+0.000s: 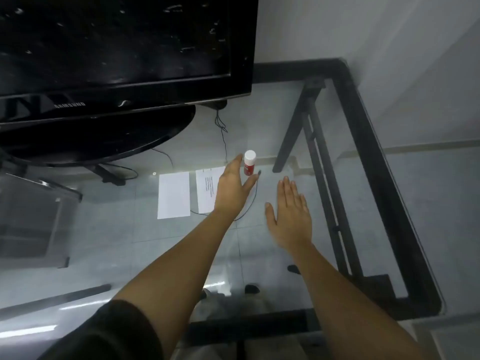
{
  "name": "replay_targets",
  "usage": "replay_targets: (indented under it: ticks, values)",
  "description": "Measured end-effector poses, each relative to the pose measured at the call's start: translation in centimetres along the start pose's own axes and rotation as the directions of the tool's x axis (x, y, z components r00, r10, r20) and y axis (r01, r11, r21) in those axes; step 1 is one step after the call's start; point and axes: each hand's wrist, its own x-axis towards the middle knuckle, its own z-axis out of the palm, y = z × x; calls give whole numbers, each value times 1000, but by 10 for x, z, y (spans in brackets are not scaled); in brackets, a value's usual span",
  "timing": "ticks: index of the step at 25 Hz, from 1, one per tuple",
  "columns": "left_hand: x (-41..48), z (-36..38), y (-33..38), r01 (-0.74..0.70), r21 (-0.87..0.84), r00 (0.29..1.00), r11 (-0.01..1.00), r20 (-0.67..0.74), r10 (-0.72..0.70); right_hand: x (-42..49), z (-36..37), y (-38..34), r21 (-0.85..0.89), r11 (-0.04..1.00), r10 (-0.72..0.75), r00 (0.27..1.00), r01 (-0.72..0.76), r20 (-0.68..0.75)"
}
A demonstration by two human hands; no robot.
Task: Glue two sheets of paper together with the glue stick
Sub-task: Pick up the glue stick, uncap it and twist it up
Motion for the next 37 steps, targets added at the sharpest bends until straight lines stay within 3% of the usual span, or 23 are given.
replay_targets:
  ticks: [4,8,11,12,14,16,18,21,25,27,31,37]
  values:
    - [6,2,2,40,15,996,999,-77,-39,1,-1,0,-33,999,-12,1000,11,-19]
    - [-8,-13,4,-52,-38,997,998,-64,50,0,-3,0,-1,1000,-10,1000,10,14]
    - [-20,-35,3,-101,-36,995,994,-25,100,6,-20,-4,175,983,46,998,-52,39]
    - [-22,-42,2,-106,-43,994,993,-7,106,12,-31,-7,316,943,95,994,-105,47]
    - [-26,-55,3,-120,-39,993,992,11,120,26,-60,-17,635,750,178,981,-187,79]
    - [-28,-62,8,-159,-13,987,987,21,159,36,-87,-34,806,564,144,983,-179,117]
    - [-28,-65,14,-218,31,976,975,31,217,42,-104,-49,843,523,78,992,-129,103]
    - [-26,-71,18,-261,61,965,963,55,258,48,-112,-58,836,542,44,997,-82,68]
    - [-23,-81,5,-175,46,985,983,15,175,69,-114,-53,902,418,167,985,-110,43]
    - [-22,-86,-4,-105,46,994,993,-17,106,83,-105,-52,862,501,202,979,-75,-32]
    - [-20,-93,-16,-71,49,997,996,-40,73,100,-66,-59,659,752,79,996,-29,-45]
    - [-20,-104,-23,-66,41,997,997,-45,68,110,-39,-54,542,840,53,999,-39,-11]
